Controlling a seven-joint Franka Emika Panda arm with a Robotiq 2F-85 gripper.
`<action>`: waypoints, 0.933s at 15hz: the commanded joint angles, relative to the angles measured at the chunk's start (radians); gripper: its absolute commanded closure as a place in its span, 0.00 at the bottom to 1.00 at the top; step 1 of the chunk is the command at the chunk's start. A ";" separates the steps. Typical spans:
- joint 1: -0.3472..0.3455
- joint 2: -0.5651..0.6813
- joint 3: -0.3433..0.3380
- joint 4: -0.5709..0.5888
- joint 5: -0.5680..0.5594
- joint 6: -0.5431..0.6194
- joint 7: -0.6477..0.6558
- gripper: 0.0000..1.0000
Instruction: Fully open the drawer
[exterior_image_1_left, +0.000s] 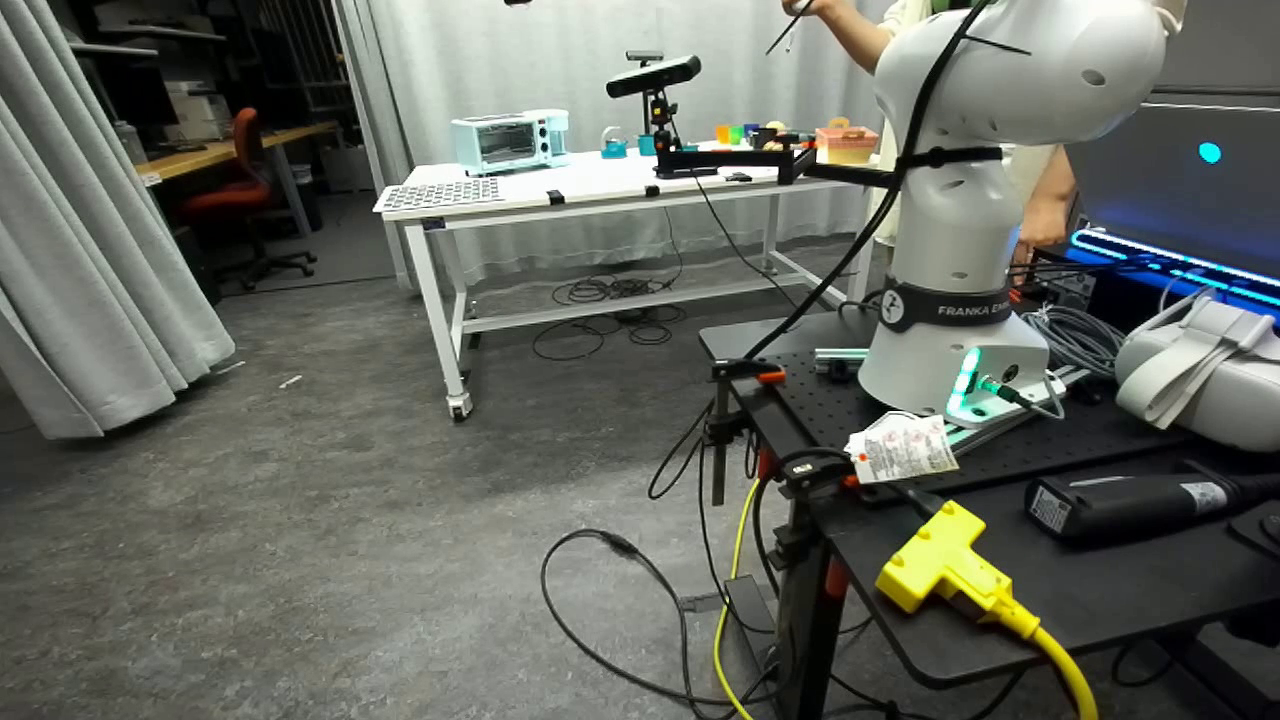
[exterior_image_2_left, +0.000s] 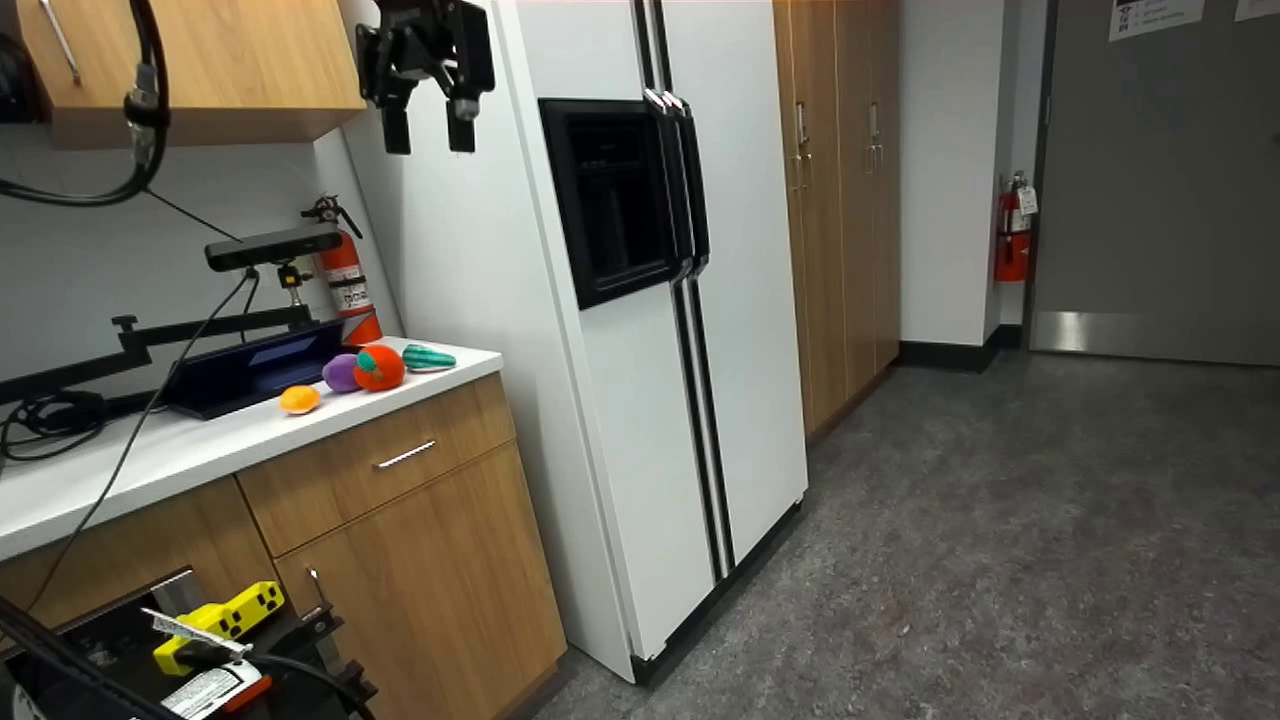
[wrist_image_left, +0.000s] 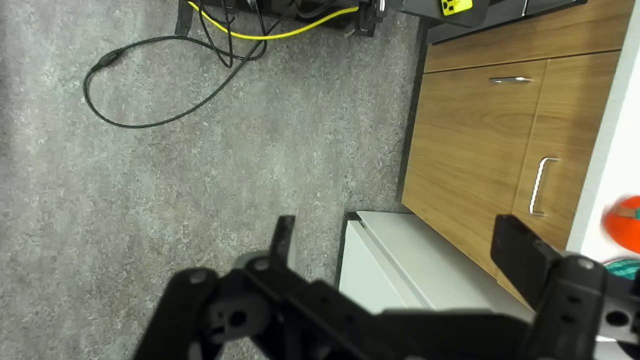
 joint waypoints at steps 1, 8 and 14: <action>-0.008 0.001 0.007 0.001 0.003 0.001 -0.008 0.00; -0.007 0.007 0.010 0.001 -0.025 0.006 -0.034 0.00; -0.008 0.013 0.012 -0.001 -0.015 -0.001 -0.014 0.00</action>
